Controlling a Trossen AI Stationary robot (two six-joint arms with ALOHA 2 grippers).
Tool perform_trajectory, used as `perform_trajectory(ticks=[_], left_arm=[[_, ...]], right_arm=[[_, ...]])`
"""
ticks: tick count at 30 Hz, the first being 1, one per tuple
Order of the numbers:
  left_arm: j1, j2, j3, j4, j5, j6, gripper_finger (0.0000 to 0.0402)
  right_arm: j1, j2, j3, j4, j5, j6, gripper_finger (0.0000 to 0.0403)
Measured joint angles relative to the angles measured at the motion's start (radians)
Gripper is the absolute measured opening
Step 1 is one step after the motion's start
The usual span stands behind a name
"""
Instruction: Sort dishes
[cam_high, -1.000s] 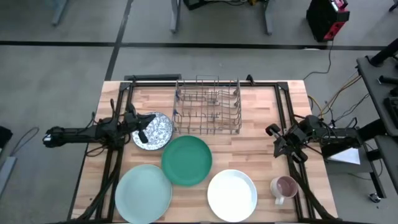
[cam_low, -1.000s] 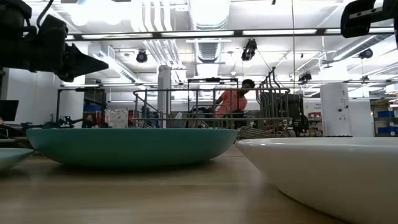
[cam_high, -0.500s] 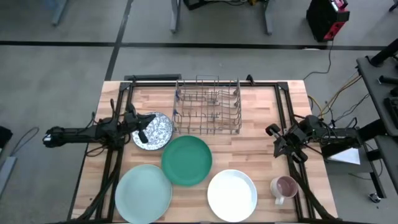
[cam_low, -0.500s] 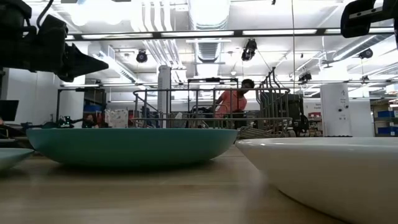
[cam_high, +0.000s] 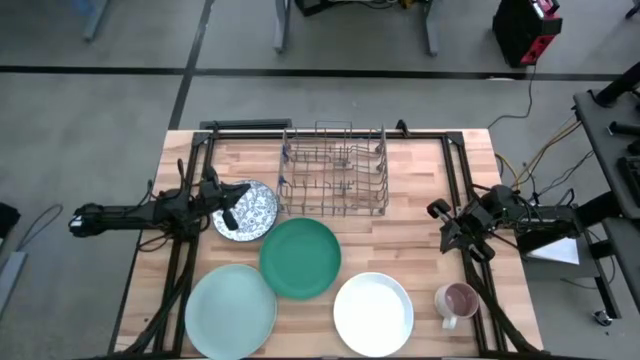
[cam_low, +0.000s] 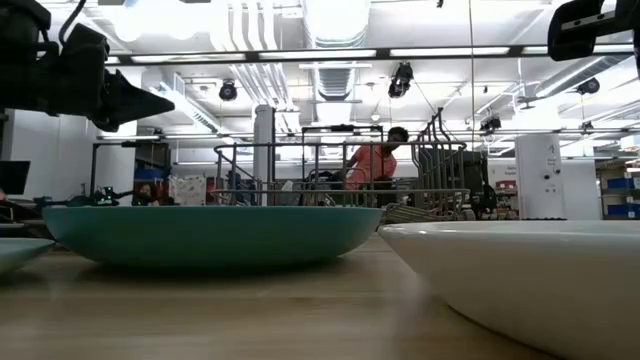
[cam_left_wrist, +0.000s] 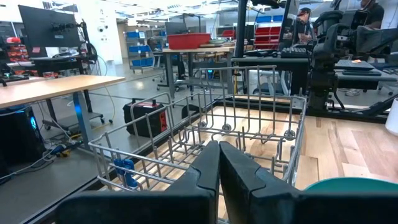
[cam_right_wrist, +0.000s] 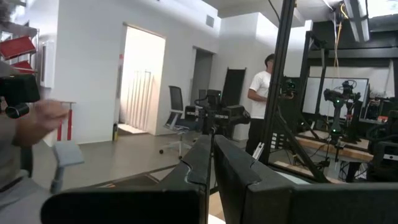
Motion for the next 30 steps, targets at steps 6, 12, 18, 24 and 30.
perform_trajectory(ticks=[6,12,18,24,30], left_arm=[[0.0,0.0,0.0,0.0,0.0,0.0,0.0],[0.0,0.0,0.0,0.0,0.0,0.0,0.0],[0.0,0.0,0.0,0.0,0.0,0.0,0.0],[0.0,0.0,0.0,0.0,0.0,0.0,0.0],[0.0,0.0,0.0,0.0,0.004,-0.064,0.0]], right_arm=[[0.0,0.0,0.0,0.0,0.0,0.0,0.0011],[0.0,0.0,0.0,0.0,0.0,0.0,0.0011],[0.0,0.0,0.0,0.0,0.0,0.0,0.0011],[0.0,0.0,0.0,0.0,0.0,-0.002,0.0011],[0.0,0.0,0.0,0.0,0.0,-0.001,0.0011]])
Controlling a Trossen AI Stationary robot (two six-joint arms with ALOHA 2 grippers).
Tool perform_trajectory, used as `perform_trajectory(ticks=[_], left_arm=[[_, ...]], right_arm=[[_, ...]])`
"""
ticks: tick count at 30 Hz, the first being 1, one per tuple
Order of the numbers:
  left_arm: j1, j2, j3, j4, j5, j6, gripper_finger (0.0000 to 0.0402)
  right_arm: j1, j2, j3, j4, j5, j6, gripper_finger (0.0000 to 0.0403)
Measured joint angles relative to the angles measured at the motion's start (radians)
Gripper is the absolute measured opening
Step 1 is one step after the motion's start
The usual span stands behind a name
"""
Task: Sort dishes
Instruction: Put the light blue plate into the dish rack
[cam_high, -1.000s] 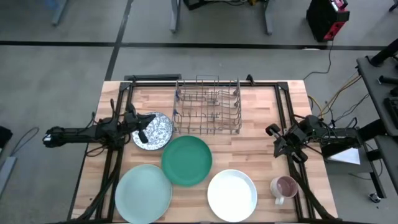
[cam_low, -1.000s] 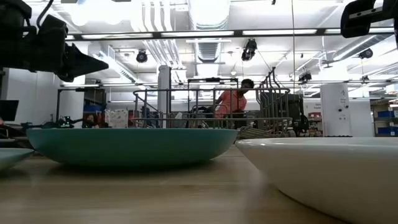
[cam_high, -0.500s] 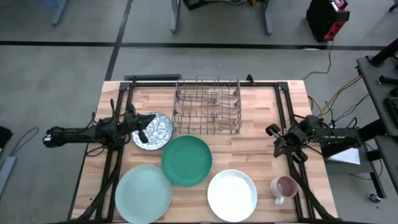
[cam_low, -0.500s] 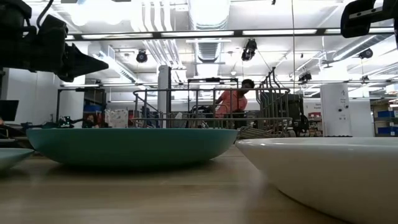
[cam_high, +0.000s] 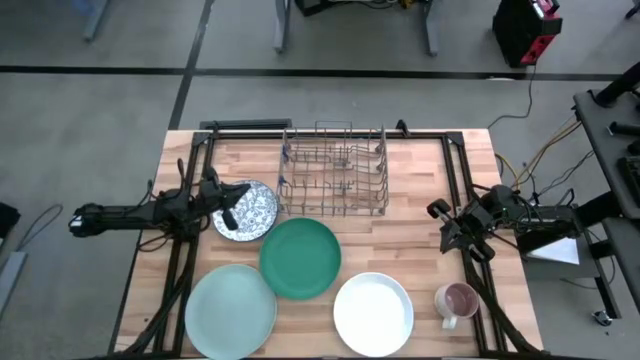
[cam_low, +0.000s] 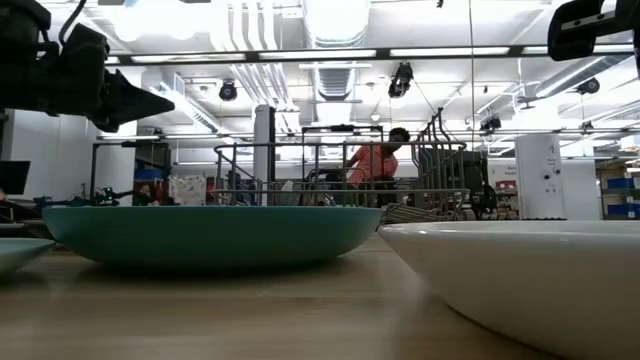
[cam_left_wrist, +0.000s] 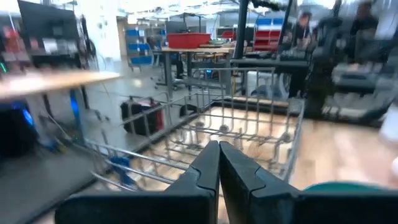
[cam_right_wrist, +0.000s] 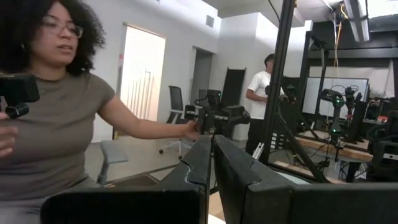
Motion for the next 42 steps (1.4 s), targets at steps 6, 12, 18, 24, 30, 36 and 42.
perform_trajectory(ticks=[6,12,18,24,30,36,42], left_arm=[[0.0,0.0,0.0,0.0,-0.005,-0.373,0.0],[0.0,0.0,0.0,0.006,-0.094,-0.413,0.0],[0.0,0.003,0.0,0.005,-0.036,-0.546,0.0],[-0.005,0.011,0.006,0.09,0.155,-0.539,0.0],[-0.03,0.11,0.09,0.079,0.204,-0.436,0.0],[-0.049,0.287,0.301,-0.088,0.244,-0.353,0.0],[-0.114,0.465,0.525,-0.437,0.331,-0.4,0.0]], right_arm=[[0.0,0.0,0.0,0.0,0.0,0.0,0.0011],[0.0,0.0,0.001,0.008,0.034,0.0,0.0011],[0.0,0.0,0.004,0.008,0.078,0.01,0.0011],[0.0,-0.001,0.004,0.014,0.078,0.019,0.0011],[0.0,0.0,0.005,0.032,0.078,0.062,0.0011],[0.0,0.002,0.005,0.031,0.216,0.02,0.0011],[0.0,0.01,0.023,-0.008,0.474,-0.004,0.0011]])
